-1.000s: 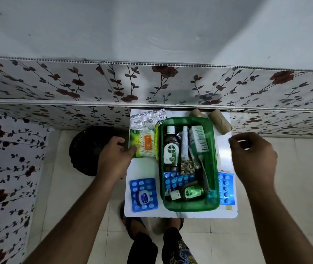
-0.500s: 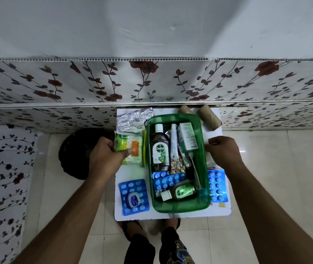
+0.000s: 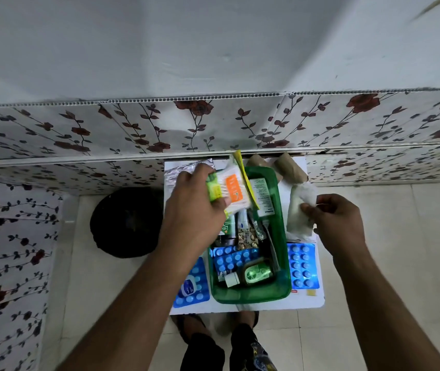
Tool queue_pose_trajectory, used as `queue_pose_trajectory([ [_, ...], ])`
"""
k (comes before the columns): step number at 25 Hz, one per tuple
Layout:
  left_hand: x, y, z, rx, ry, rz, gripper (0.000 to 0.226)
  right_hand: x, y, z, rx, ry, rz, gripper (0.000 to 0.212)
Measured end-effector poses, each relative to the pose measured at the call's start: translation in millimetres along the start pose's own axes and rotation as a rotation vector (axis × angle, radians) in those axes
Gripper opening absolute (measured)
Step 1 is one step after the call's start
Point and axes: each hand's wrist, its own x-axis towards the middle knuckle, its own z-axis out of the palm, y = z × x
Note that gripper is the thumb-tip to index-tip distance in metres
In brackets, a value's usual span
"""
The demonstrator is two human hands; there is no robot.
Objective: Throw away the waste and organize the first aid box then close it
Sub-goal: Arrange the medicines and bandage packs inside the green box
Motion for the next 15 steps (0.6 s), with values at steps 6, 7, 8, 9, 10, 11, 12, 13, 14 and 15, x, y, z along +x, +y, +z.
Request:
queue_pose_trajectory([
  [6,6,10,34,0.438,0.055,0.146,0.035,-1,2,-18,0.011,-0.011,0.002,0.018],
  [7,5,7,36,0.529,0.099,0.202,0.034,0,5,-20,0.012,-0.013,0.008,0.019],
  [8,5,3,37,0.593,0.152,0.250,0.033,0,6,-21,0.012,-0.013,0.012,0.021],
  [9,6,-1,36,0.624,0.183,0.289,0.035,0,8,-22,0.012,-0.013,0.016,0.021],
  [10,6,-5,36,0.647,0.175,0.320,0.040,0,8,-24,0.009,-0.013,0.018,0.022],
  [11,5,-9,36,0.689,0.136,0.349,0.050,0,9,-25,0.006,-0.015,0.021,0.023],
  [12,5,-12,38,0.758,0.087,0.381,0.060,-1,9,-26,0.007,-0.018,0.021,0.023],
  [13,4,-15,41,0.833,0.053,0.413,0.068,-1,9,-27,0.007,-0.022,0.023,0.024],
  [14,4,-16,43,0.891,0.039,0.433,0.073,-1,10,-28,0.006,-0.025,0.021,0.024],
  [15,5,-17,44,0.927,0.039,0.437,0.076,-2,10,-29,0.002,-0.027,0.016,0.023],
])
